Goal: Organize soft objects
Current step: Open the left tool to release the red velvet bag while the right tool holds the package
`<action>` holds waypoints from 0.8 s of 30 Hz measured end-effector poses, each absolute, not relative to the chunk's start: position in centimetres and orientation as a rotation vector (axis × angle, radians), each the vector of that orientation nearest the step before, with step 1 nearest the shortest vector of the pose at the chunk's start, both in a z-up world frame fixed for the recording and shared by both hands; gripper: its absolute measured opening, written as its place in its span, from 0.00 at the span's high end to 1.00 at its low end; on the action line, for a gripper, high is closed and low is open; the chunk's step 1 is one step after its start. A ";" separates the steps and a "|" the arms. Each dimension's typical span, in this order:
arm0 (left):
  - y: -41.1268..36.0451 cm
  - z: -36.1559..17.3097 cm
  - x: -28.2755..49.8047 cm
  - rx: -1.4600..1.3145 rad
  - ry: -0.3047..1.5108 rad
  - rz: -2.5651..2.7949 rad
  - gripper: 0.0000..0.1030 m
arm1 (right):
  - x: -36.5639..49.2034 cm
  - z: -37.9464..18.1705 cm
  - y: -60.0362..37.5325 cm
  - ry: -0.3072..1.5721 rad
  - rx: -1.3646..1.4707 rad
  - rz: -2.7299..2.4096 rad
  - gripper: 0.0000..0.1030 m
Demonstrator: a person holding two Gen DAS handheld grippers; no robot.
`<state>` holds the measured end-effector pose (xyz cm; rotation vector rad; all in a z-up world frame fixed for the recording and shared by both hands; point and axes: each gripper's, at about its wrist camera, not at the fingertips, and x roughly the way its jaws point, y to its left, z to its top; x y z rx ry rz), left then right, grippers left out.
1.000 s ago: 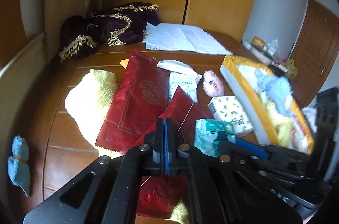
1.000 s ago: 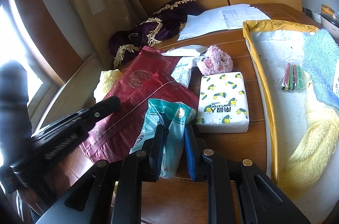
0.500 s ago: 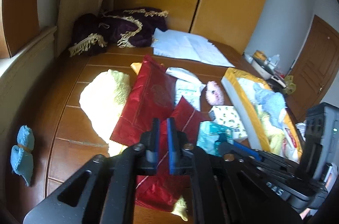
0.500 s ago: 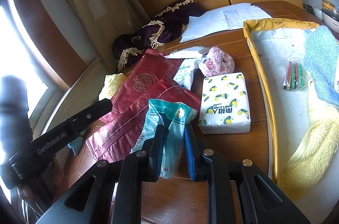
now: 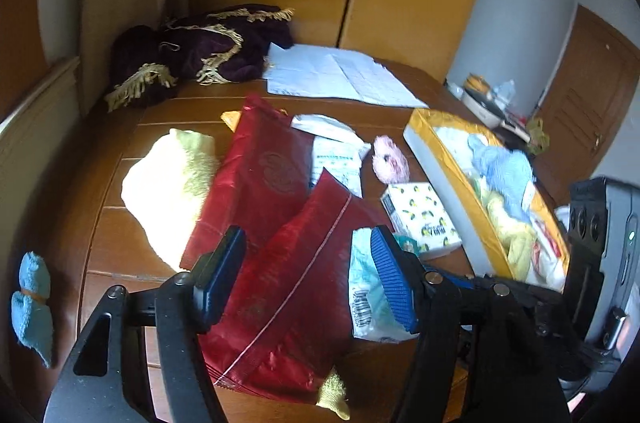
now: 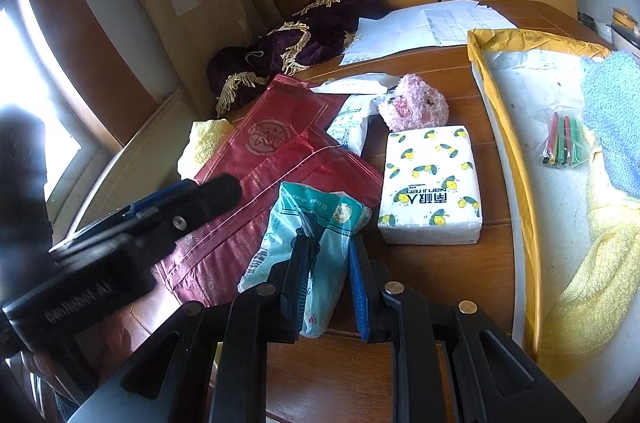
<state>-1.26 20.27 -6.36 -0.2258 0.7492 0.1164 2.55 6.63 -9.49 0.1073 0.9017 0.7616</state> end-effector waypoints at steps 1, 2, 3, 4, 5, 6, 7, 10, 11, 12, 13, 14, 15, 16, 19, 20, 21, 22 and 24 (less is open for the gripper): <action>20.0 -6.8 -0.9 -0.201 0.781 0.125 0.38 | 2.6 -9.5 6.6 0.899 0.110 0.754 0.80; 19.9 -7.1 -0.7 -0.196 0.798 0.128 0.39 | 2.5 -9.5 6.6 0.901 0.098 0.742 0.81; 20.1 -7.2 -0.6 -0.209 0.807 0.122 0.40 | 2.6 -9.6 6.5 0.902 0.106 0.740 0.81; 20.2 -7.2 -0.7 -0.206 0.812 0.120 0.43 | 2.7 -9.5 6.4 0.900 0.116 0.738 0.81; 20.1 -7.3 -0.8 -0.193 0.815 0.122 0.44 | 2.8 -9.5 6.3 0.901 0.116 0.734 0.81; 20.0 -7.4 -1.1 -0.183 0.821 0.119 0.44 | 2.9 -9.6 6.3 0.904 0.111 0.729 0.81; 19.8 -7.5 -1.4 -0.173 0.831 0.108 0.44 | 3.0 -9.6 6.3 0.906 0.108 0.726 0.81; 19.6 -7.9 -2.2 -0.170 0.860 0.076 0.50 | 3.1 -9.6 6.2 0.904 0.103 0.713 0.81; 19.7 -7.9 -2.5 -0.196 0.868 0.060 0.51 | 3.2 -9.6 6.1 0.903 0.104 0.709 0.81; 19.9 -7.9 -2.7 -0.218 0.875 0.046 0.53 | 3.4 -9.6 6.0 0.901 0.110 0.702 0.81; 19.9 -7.8 -3.0 -0.239 0.879 0.026 0.53 | 3.5 -9.5 5.7 0.900 0.114 0.699 0.81; 19.9 -7.7 -3.2 -0.259 0.884 0.001 0.53 | 3.5 -9.5 5.5 0.899 0.121 0.693 0.81; 20.0 -7.7 -3.3 -0.271 0.890 -0.014 0.53 | 3.6 -9.5 5.4 0.899 0.126 0.693 0.81; 20.0 -7.6 -3.2 -0.273 0.892 -0.012 0.53 | 3.7 -9.5 5.4 0.900 0.129 0.693 0.81; 20.1 -8.1 -2.6 -0.265 0.895 0.036 0.53 | 3.6 -9.4 5.5 0.891 0.121 0.680 0.81; 20.0 -8.2 -2.4 -0.265 0.896 0.044 0.53 | 3.5 -9.4 5.5 0.888 0.118 0.674 0.81; 19.9 -8.3 -2.1 -0.256 0.890 0.050 0.53 | 3.5 -9.4 5.5 0.886 0.116 0.666 0.81; 19.8 -8.3 -2.0 -0.248 0.888 0.054 0.52 | 3.5 -9.4 5.5 0.886 0.109 0.657 0.81; 19.6 -8.6 -1.5 -0.237 0.886 0.056 0.50 | 3.5 -9.5 5.8 0.890 0.093 0.646 0.81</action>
